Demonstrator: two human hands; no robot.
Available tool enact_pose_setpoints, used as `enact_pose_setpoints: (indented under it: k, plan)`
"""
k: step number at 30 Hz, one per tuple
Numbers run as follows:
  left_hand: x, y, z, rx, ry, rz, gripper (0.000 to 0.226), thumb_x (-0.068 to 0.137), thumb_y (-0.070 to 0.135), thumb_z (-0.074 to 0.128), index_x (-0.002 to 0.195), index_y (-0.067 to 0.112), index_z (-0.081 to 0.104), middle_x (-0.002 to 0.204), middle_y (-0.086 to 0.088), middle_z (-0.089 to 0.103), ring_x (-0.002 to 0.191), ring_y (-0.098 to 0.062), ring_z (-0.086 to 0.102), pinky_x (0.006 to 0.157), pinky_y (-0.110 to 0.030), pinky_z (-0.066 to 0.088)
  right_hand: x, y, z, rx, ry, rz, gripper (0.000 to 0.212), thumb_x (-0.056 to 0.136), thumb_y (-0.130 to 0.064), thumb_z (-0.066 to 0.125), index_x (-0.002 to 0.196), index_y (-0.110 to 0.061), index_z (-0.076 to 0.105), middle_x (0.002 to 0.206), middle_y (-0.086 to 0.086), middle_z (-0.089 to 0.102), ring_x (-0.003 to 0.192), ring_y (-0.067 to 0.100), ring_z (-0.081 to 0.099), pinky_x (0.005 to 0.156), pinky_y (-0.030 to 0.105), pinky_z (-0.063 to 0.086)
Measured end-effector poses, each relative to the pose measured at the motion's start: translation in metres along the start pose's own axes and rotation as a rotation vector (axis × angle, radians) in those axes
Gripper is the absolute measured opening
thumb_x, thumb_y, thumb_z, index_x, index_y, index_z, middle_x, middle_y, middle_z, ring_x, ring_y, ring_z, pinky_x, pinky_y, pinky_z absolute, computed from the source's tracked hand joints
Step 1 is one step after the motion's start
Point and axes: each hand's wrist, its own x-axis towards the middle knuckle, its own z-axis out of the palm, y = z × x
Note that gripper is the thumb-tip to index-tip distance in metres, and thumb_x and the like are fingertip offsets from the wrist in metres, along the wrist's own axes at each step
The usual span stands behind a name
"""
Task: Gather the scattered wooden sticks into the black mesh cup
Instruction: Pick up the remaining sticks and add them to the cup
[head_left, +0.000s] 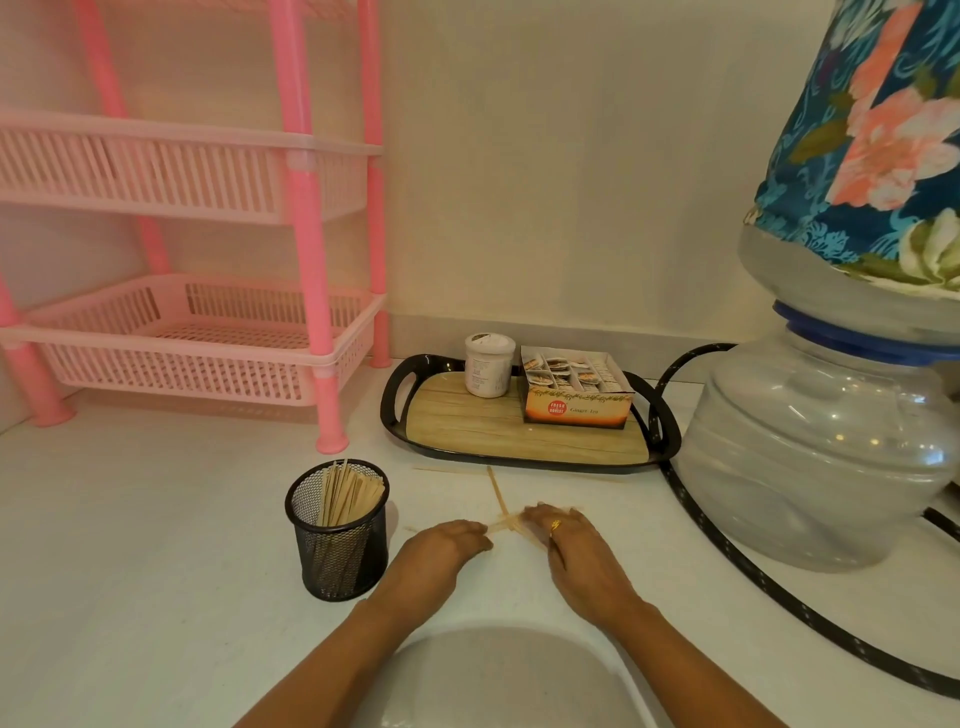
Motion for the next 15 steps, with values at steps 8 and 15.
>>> enact_pose_setpoints:
  k: [8,15]
  plan:
    - [0.009,-0.003,-0.001,-0.007,0.022,-0.047,0.051,0.095,0.032,0.035,0.144,0.020,0.028,0.155,0.000,0.024,0.143,-0.011,0.018,0.118,-0.028,0.008,0.012,0.010,-0.003,-0.018,-0.031,0.185,0.059,0.093,-0.052,0.036,0.143,-0.021,0.032,0.153,-0.002,0.031,0.142,0.012,0.024,0.119,0.038,0.011]
    - [0.020,0.002,-0.011,0.070,-0.113,-0.098,0.046,0.098,0.027,0.034,0.143,0.017,0.032,0.155,-0.002,0.026,0.142,-0.016,0.025,0.115,-0.031,0.024,0.008,-0.001,-0.004,-0.133,-0.184,0.079,0.059,0.096,-0.046,0.035,0.147,-0.020,0.021,0.156,-0.001,0.023,0.144,0.012,0.018,0.118,0.028,0.011]
